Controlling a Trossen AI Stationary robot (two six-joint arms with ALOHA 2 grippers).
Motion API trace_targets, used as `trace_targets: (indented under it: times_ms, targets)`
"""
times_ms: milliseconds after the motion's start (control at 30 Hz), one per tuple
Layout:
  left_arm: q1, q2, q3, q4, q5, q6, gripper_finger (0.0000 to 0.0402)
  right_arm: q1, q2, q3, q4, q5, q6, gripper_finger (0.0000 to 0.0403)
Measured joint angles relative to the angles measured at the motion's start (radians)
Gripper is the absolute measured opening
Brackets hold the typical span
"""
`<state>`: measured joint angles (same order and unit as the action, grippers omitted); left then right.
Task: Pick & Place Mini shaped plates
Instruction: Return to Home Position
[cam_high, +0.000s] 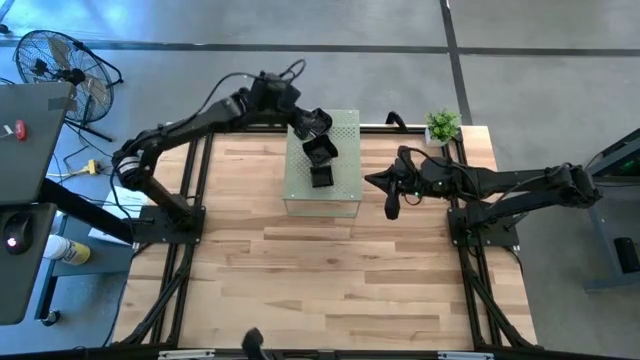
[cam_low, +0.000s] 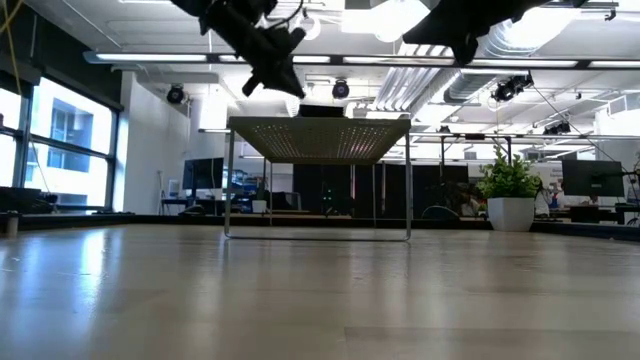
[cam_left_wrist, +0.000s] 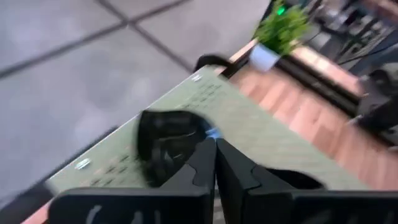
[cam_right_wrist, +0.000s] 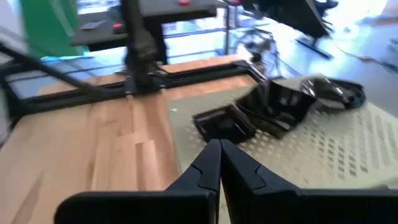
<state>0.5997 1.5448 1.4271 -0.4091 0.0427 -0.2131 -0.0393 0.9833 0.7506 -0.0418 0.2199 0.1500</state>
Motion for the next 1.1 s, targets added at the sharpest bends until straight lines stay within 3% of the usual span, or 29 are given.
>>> trace_targets:
  times_ms: [267, 467, 633, 933, 1100]
  targets:
    - [-0.141, -0.098, -0.264, 0.366, -0.024, -0.032, 0.0002, -0.157, -0.095, -0.031, 0.011, -0.344, -0.106, 0.0001]
    - [-0.221, -0.188, -0.451, 0.55, -0.116, -0.052, 0.0001, -0.322, -0.215, -0.206, 0.13, -0.479, -0.069, 0.0001]
    - [-0.277, -0.261, -0.537, 0.572, -0.191, -0.057, 0.0001, -0.403, -0.343, -0.369, 0.224, -0.514, -0.053, 0.0001]
    - [-0.293, -0.276, -0.56, 0.441, -0.134, -0.069, 0.0, -0.455, -0.55, -0.512, 0.237, -0.514, -0.053, 0.0001]
    - [-0.293, -0.261, -0.559, 0.402, -0.141, -0.132, 0.0, -0.46, -0.604, -0.552, 0.228, -0.426, -0.023, 0.0005]
